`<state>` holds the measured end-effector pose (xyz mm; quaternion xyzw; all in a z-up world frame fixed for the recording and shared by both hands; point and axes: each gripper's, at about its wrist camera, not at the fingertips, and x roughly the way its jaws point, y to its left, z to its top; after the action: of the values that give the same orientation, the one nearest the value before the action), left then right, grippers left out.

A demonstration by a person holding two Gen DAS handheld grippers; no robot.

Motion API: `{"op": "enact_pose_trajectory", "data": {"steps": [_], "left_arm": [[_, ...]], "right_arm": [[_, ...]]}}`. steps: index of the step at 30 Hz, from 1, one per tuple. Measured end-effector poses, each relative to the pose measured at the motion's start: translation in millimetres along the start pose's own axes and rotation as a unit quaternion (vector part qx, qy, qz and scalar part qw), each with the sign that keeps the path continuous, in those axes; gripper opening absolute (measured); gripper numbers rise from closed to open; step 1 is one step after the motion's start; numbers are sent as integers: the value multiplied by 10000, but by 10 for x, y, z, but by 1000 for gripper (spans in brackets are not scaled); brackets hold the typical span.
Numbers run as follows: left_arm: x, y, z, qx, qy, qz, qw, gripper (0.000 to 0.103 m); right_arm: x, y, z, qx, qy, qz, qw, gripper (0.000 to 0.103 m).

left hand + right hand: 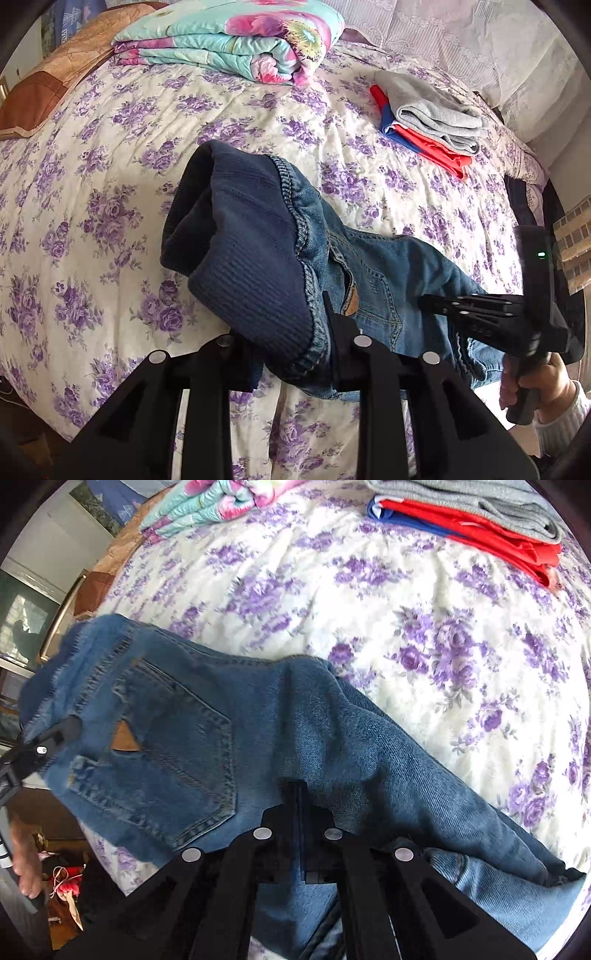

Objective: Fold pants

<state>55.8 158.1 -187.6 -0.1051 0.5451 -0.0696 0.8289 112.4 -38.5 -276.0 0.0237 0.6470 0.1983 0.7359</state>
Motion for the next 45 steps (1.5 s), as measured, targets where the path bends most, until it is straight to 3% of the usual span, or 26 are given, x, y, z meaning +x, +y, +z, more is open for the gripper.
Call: {"op": "enact_pose_trajectory", "data": {"steps": [4,8,11,14,17,21,23,24,26,28,30,31,32,33,35,37,39,45], "left_arm": [[-127,-202,31,332,-165,12,9993,23],[-300,-525,75,805,-336,-51,9962,23],[-485,-858,73,1228,-497,-299,9907,22],[-643,-1317,-1,1904,-559,-617,9782,22],[-684,-1835,-139,2612,-447,-979,9593,22],[-255,-2552,-372,3471,-22,-946,9331,24],[174,-2826,-445,3605,525,-1012,9257,31],[419,-2932,-503,3642,889,-1110,9204,40],[768,-3090,-643,3712,1268,-1004,9143,48],[724,-3221,-764,3922,1202,-1015,9063,53],[498,-3216,-750,3861,1248,-1468,9021,55],[368,-3159,-694,3734,1266,-1753,9021,55],[253,-3081,-609,3531,1309,-2057,9033,55],[140,-2952,-491,3213,1328,-2349,9077,55],[1,-2710,-261,2735,1076,-2353,9264,55],[16,-2445,-47,2409,877,-1981,9460,55],[215,-2222,119,2089,1004,-1643,9588,55],[672,-2037,-9,1879,1405,-1413,9618,55]], "right_arm": [[-33,-73,31,194,-39,238,9995,0],[-512,-230,-89,435,-545,537,9961,1],[-877,-483,-305,665,-850,334,9936,3],[-1209,-884,-679,1154,-1104,262,9868,4],[-1476,-1302,-1122,1780,-1375,138,9743,4],[-1614,-1684,-1761,2452,-1529,-12,9573,4],[-1531,-1818,-1951,2744,-1516,-3,9496,4],[-1487,-1869,-2021,2884,-1494,27,9458,4],[-1412,-1917,-2123,3052,-1455,45,9411,4],[-1398,-1901,-2171,3060,-1467,-7,9407,4],[-1465,-1883,-2226,3041,-1572,-16,9396,5],[-1513,-1887,-2250,3048,-1624,34,9385,5],[-1546,-1892,-2265,3052,-1653,130,9377,13],[-1574,-1884,-2257,3045,-1701,239,9369,34],[-1621,-1816,-2182,2959,-1875,536,9351,65],[-1615,-1726,-2072,2761,-1901,799,9388,67],[-1512,-1668,-1940,2672,-1782,971,9420,73],[-1111,-1717,-1606,2764,-1520,1584,9356,73]]}}
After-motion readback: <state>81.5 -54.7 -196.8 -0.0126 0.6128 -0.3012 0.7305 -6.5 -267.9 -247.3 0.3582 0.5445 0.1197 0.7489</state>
